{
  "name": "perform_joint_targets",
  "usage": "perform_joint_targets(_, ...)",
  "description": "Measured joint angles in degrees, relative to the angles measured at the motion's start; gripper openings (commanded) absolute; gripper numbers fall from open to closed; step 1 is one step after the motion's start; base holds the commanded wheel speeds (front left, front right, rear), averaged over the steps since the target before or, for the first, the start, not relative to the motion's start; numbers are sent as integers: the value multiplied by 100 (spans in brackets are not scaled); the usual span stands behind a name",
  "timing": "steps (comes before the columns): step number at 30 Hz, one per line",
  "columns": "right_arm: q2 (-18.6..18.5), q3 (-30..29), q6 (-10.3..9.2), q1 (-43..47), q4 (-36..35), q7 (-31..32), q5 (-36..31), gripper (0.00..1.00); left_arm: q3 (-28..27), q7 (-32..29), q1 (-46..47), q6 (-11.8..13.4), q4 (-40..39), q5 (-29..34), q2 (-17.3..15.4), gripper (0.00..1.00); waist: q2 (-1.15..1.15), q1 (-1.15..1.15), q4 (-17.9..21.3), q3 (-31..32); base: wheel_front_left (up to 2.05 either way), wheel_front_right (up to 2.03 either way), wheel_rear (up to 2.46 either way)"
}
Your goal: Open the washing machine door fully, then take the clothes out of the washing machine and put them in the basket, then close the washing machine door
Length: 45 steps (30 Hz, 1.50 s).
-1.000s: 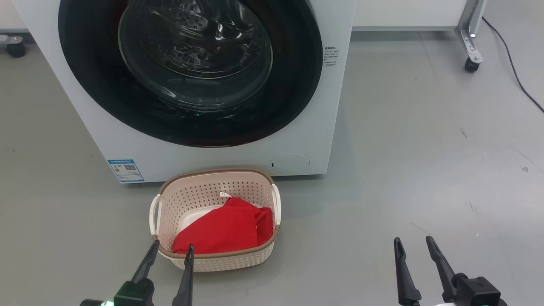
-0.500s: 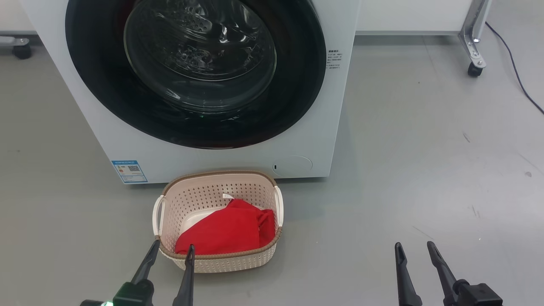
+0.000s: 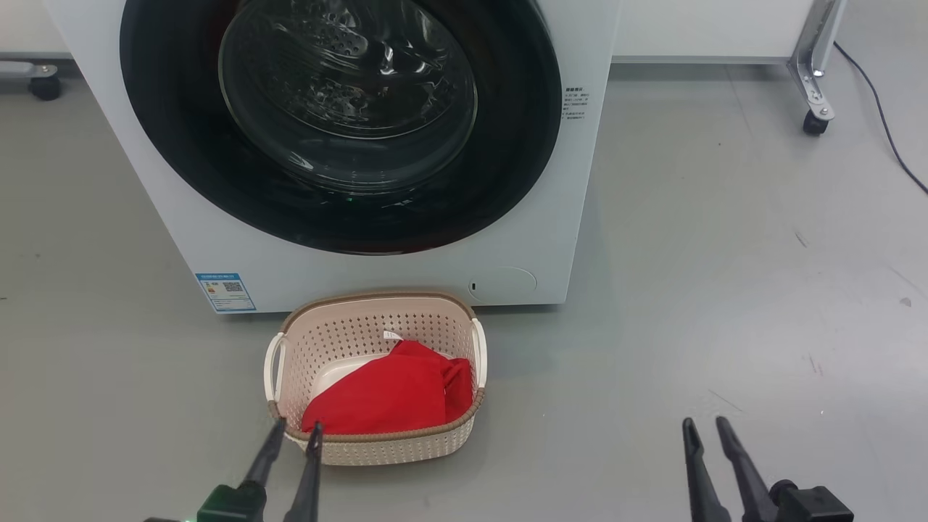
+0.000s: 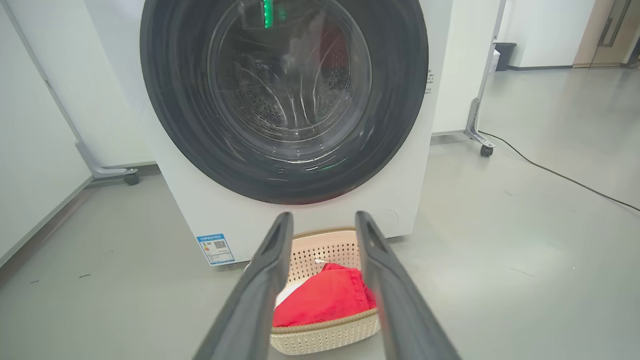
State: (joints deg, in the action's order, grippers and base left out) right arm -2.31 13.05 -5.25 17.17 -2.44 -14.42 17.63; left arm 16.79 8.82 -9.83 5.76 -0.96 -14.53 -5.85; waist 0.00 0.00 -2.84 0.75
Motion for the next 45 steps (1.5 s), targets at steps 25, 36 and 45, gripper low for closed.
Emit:
perform_joint_targets(25,26,-174,70,55,45,156,1570,0,-170,-53,-190,-137,68,-1637,90,0,0,0,59,-46,0,0,0)
perform_joint_targets(36,-57,-354,165,-188,145,353,2479,0,-368,-177,-59,-212,178,-2547,73,0,0,0,90,-58,0,0,0)
perform_joint_targets(45,-129,-490,269,-388,303,514,3209,0,-515,-297,68,-311,301,-3309,42,0,0,0,116,-65,0,0,0)
